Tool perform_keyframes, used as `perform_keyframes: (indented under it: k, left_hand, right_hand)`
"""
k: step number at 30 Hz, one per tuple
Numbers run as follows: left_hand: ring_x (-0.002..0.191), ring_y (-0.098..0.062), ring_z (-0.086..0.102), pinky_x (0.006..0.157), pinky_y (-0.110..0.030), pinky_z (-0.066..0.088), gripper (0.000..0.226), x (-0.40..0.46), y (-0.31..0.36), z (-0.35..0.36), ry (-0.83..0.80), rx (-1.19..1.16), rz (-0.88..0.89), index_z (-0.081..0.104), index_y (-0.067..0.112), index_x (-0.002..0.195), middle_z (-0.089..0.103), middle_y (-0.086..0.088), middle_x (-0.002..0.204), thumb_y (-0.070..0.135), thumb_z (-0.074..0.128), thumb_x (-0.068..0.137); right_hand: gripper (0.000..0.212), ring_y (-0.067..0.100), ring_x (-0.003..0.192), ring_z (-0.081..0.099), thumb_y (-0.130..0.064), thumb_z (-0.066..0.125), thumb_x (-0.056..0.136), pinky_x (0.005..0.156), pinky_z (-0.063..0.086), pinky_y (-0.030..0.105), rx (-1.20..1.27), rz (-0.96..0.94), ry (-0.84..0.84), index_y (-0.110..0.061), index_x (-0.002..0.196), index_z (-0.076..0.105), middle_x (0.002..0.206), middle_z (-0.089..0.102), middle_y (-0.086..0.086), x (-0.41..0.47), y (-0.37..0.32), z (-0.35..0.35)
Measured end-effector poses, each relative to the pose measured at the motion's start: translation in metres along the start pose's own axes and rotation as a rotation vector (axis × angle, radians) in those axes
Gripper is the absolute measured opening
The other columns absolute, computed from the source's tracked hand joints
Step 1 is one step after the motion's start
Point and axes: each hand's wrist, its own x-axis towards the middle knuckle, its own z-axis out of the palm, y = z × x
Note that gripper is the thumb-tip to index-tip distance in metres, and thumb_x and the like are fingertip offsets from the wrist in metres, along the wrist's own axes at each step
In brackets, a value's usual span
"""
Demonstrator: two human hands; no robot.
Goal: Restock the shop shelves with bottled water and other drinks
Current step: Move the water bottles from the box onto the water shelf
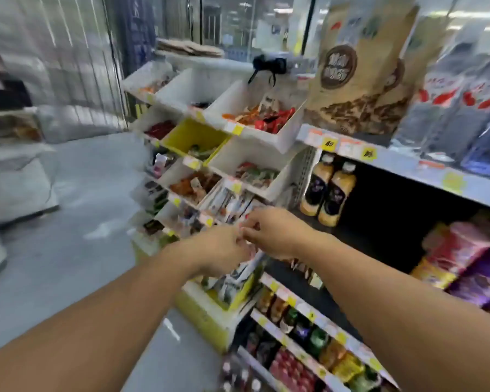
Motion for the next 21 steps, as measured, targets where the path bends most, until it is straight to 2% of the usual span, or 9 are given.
perform_keyframes:
  k: [3,5,7,9,12,14,16,18,21]
  left_hand:
    - [0.061,-0.019,0.04,0.053,-0.029,0.033,0.022,-0.002,-0.092,0.045,-0.057,-0.089,-0.162,0.051,0.015,0.076,0.046,-0.006,0.07,0.026,0.053,0.095]
    - [0.072,-0.022,0.048,0.06,-0.028,0.037,0.018,-0.004,-0.153,0.082,-0.089,-0.137,-0.272,0.057,0.015,0.084,0.051,-0.006,0.079,0.026,0.052,0.097]
    - [0.082,-0.027,0.055,0.058,-0.017,0.037,0.022,-0.006,-0.211,0.124,-0.131,-0.19,-0.368,0.062,0.01,0.086,0.054,-0.008,0.079,0.024,0.05,0.099]
    - [0.074,-0.032,0.057,0.048,-0.018,0.034,0.029,-0.005,-0.27,0.172,-0.158,-0.277,-0.466,0.057,0.009,0.072,0.054,-0.009,0.066,0.019,0.051,0.098]
    - [0.058,-0.026,0.058,0.043,-0.018,0.038,0.022,-0.005,-0.351,0.249,-0.148,-0.37,-0.649,0.061,0.001,0.087,0.051,-0.005,0.056,0.017,0.052,0.098]
    - [0.081,-0.028,0.066,0.066,-0.025,0.053,0.021,0.0,-0.398,0.304,-0.16,-0.415,-0.716,0.065,0.007,0.092,0.066,-0.016,0.083,0.021,0.05,0.098]
    - [0.108,-0.031,0.062,0.09,-0.035,0.051,0.025,0.007,-0.436,0.356,-0.175,-0.442,-0.768,0.066,0.009,0.113,0.067,-0.015,0.114,0.02,0.049,0.099]
    - [0.115,-0.031,0.059,0.097,-0.038,0.048,0.031,0.018,-0.465,0.401,-0.188,-0.485,-0.802,0.063,0.006,0.123,0.064,-0.014,0.123,0.017,0.047,0.099]
    - [0.112,-0.031,0.061,0.097,-0.042,0.048,0.031,0.038,-0.502,0.464,-0.167,-0.526,-0.849,0.063,0.004,0.121,0.066,-0.014,0.12,0.016,0.048,0.098]
  right_hand:
    - [0.044,0.025,0.059,0.047,-0.032,0.045,0.106,0.053,0.032,0.036,-0.019,-0.045,-0.22,0.001,0.082,0.062,0.073,0.058,0.014,0.014,-0.012,0.107]
    - [0.043,0.022,0.054,0.037,-0.031,0.046,0.105,0.055,0.029,0.037,-0.015,-0.054,-0.352,-0.001,0.075,0.055,0.065,0.047,0.011,0.02,-0.014,0.183]
    - [0.041,0.027,0.065,0.05,-0.033,0.048,0.103,0.059,0.034,0.035,0.008,-0.03,-0.499,-0.003,0.078,0.061,0.073,0.056,0.015,0.024,-0.01,0.265]
    - [0.036,0.029,0.083,0.059,-0.035,0.049,0.101,0.066,0.04,0.033,0.041,0.0,-0.618,-0.011,0.078,0.063,0.085,0.062,0.015,0.025,0.0,0.349]
    - [0.033,0.03,0.093,0.062,-0.035,0.051,0.1,0.071,0.043,0.034,0.068,0.062,-0.749,-0.016,0.075,0.059,0.087,0.061,0.011,0.019,0.022,0.471]
    - [0.032,0.03,0.091,0.064,-0.035,0.053,0.099,0.075,0.048,0.035,0.106,0.149,-0.822,-0.014,0.076,0.061,0.086,0.065,0.006,0.011,0.041,0.542]
    - [0.03,0.029,0.087,0.064,-0.033,0.054,0.099,0.075,0.05,0.036,0.138,0.203,-0.873,-0.012,0.081,0.065,0.087,0.068,0.008,0.002,0.061,0.608]
    - [0.025,0.029,0.09,0.064,-0.033,0.054,0.099,0.079,0.053,0.039,0.122,0.226,-0.919,-0.014,0.089,0.067,0.093,0.069,0.008,-0.004,0.079,0.667]
    - [0.012,0.03,0.1,0.063,-0.038,0.055,0.094,0.09,0.052,0.047,0.076,0.236,-0.929,-0.028,0.096,0.061,0.105,0.068,0.005,-0.008,0.1,0.748]
